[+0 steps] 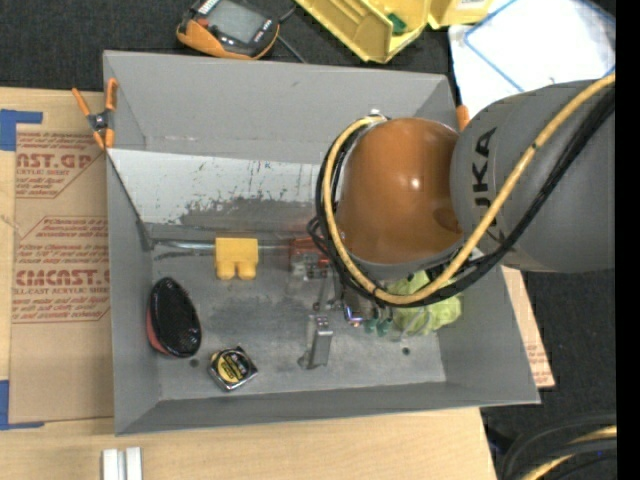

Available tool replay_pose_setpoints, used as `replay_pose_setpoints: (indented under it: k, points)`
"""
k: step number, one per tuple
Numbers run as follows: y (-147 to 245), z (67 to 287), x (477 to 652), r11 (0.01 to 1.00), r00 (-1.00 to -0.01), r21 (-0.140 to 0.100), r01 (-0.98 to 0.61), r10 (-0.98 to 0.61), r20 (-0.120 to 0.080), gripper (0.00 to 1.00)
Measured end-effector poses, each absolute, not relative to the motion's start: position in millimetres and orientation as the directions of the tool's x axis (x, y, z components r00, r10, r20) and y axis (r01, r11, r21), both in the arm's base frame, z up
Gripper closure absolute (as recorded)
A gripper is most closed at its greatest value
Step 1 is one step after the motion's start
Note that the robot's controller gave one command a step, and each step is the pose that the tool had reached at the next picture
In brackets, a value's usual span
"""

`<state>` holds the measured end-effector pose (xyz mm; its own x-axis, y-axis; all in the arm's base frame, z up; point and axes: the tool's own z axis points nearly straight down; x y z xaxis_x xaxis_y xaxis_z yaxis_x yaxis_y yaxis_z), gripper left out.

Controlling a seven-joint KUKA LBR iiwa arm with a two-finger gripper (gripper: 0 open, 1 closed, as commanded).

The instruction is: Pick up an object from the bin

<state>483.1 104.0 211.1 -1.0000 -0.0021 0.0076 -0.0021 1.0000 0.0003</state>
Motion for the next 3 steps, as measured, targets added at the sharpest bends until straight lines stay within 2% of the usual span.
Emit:
replay_pose_setpoints:
  k: [1,2,3]
  points:
    - [103.5,215.2,484.9,1.0,-1.0,0.001,-0.001,-0.001,0.0,0.0]
    - [168.9,167.2,486.6,0.788,-0.788,0.002,-0.616,-0.616,-0.001,0.0]
    - [182.7,160.2,480.4,0.98,-0.98,0.002,-0.198,-0.198,-0.001,0.0]
